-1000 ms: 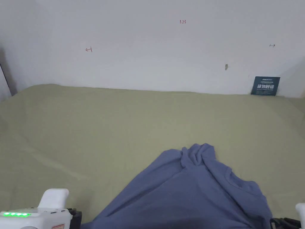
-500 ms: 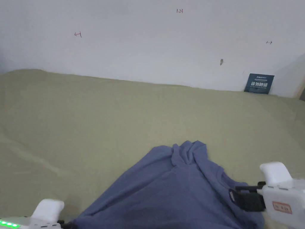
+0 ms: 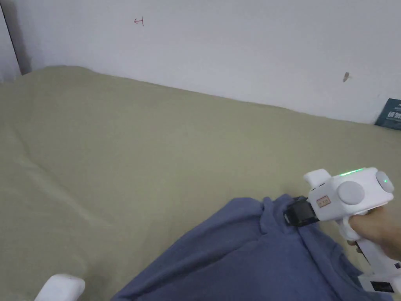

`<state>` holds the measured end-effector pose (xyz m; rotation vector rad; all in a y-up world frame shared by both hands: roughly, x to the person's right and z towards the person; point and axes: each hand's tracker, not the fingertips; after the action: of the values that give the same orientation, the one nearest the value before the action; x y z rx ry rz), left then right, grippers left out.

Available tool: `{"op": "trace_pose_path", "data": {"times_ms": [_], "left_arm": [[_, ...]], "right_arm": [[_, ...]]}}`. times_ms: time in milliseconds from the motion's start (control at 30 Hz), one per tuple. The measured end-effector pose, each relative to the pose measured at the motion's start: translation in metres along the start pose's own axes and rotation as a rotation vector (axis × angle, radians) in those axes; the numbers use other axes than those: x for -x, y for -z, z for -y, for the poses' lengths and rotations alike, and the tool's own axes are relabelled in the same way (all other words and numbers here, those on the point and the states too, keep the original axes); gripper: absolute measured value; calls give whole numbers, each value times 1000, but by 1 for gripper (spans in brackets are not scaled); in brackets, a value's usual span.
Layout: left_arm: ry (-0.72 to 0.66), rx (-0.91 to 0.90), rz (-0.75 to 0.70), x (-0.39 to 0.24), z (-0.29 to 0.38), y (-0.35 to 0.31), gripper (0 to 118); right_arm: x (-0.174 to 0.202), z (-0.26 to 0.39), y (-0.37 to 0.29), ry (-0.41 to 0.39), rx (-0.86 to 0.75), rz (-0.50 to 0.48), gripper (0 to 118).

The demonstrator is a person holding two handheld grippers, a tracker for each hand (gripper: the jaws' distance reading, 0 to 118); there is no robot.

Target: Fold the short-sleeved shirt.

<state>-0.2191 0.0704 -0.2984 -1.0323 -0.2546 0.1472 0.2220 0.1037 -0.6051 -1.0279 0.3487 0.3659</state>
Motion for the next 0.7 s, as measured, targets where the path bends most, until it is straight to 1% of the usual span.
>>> {"op": "trace_pose_path", "data": {"times_ms": [33, 67, 100, 133, 167, 200, 267, 333, 433, 533, 600, 700], "left_arm": [[-9, 0, 6, 0, 2, 1, 10], [-20, -1, 13, 1, 1, 2, 10], [-32, -2, 22, 2, 0, 3, 10], [-48, -7, 31, 3, 0, 3, 10], [-58, -10, 38, 8, 2, 4, 10], [-66, -11, 44, 9, 2, 4, 10], [-80, -15, 54, 12, 3, 4, 10], [-91, -21, 61, 16, 6, 4, 10], [-108, -40, 61, 11, 1, -3, 10], [-113, -93, 74, 8, -7, -17, 10], [-120, -156, 100, 9, -13, -35, 10], [-112, -234, 133, 4, -33, -61, 10]], "right_arm": [[-1, 0, 4, 5, -6, 4, 5], [-2, 0, 6, 20, -9, 6, 4], [-5, 0, 8, 56, 4, 9, 4], [-13, 1, 14, 112, 40, 6, 3], [-16, 1, 15, 151, 74, 0, 3], [-17, 4, 11, 185, 69, 2, 3], [-19, 6, 5, 213, 20, -40, 3], [-18, 10, -9, 228, -31, -29, 3], [-19, 17, -49, 305, -124, -80, 3], [-20, 21, -95, 329, -217, -109, 3], [-23, 24, -130, 320, -275, -129, 3], [-36, 25, -170, 331, -340, -126, 3]]}}
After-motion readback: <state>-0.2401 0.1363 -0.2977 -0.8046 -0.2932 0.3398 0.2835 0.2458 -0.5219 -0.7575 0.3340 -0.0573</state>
